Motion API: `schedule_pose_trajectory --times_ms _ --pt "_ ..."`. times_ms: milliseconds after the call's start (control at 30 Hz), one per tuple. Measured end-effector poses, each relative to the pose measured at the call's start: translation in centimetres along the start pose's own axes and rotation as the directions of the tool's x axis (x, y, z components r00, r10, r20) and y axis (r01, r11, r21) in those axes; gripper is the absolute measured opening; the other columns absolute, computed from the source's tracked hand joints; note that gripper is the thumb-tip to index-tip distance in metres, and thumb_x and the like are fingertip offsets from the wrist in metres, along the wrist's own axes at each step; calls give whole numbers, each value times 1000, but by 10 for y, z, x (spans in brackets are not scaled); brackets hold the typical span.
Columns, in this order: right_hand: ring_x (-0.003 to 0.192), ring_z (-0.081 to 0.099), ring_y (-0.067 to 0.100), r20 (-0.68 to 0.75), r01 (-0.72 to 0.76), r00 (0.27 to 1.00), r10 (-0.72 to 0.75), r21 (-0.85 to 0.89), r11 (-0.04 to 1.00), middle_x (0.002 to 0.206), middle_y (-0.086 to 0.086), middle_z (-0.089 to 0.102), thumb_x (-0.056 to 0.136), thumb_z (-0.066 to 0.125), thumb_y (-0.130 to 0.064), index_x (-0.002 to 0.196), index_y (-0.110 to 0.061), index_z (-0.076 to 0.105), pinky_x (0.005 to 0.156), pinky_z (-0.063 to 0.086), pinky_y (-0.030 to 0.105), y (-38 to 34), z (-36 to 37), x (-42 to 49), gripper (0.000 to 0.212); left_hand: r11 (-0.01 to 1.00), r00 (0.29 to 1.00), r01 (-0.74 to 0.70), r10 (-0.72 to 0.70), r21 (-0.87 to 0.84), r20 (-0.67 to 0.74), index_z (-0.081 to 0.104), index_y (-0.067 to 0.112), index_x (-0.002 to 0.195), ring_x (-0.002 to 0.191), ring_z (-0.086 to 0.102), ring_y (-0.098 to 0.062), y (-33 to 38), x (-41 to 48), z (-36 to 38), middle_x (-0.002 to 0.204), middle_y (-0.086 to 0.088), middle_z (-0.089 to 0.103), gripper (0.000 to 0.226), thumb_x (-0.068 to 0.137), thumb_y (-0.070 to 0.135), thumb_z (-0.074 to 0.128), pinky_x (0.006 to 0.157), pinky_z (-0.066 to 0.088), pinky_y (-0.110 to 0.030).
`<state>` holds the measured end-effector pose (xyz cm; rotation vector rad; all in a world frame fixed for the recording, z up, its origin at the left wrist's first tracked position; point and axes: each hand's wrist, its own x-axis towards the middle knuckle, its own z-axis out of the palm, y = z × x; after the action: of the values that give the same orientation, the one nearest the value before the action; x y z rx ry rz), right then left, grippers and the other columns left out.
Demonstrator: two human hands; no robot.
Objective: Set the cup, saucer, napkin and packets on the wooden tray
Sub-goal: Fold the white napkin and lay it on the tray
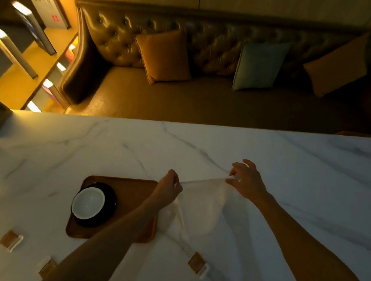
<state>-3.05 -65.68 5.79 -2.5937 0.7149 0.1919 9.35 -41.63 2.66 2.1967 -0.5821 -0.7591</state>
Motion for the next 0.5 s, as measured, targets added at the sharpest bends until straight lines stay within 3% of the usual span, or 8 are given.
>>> schedule_pose_trajectory --times_ms 167,267,367,500 --pt "141 28 20 -106 108 988 -114 -57 993 136 3 54 85 66 -41 111 -15 65 110 33 41 -50 -74 -22 37 978 970 -193 203 84 -134 40 8 88 67 38 -18 62 -25 -87 73 0 40 13 92 8 52 61 30 -32" --pt "119 51 21 -225 150 962 -154 -34 988 124 4 55 84 66 -42 106 -20 61 94 46 37 -92 -132 -29 32 958 926 -257 282 126 -252 42 12 93 66 38 -13 110 -43 -146 76 0 42 9 95 15 50 55 31 -26" --pt "81 59 8 -309 257 926 -216 99 961 101 -1 60 87 63 -42 94 -31 48 66 47 22 -138 -193 -47 20 934 837 -323 356 152 -415 46 16 100 75 49 -13 157 -72 -207 88 -2 51 5 97 19 48 58 40 -23" --pt "85 64 9 -433 471 848 -307 348 811 102 -8 60 85 65 -38 100 -32 52 63 54 22 -188 -258 -91 20 896 705 -425 417 129 -573 52 12 108 93 58 -22 200 -122 -273 103 -10 58 16 99 23 46 77 53 -37"
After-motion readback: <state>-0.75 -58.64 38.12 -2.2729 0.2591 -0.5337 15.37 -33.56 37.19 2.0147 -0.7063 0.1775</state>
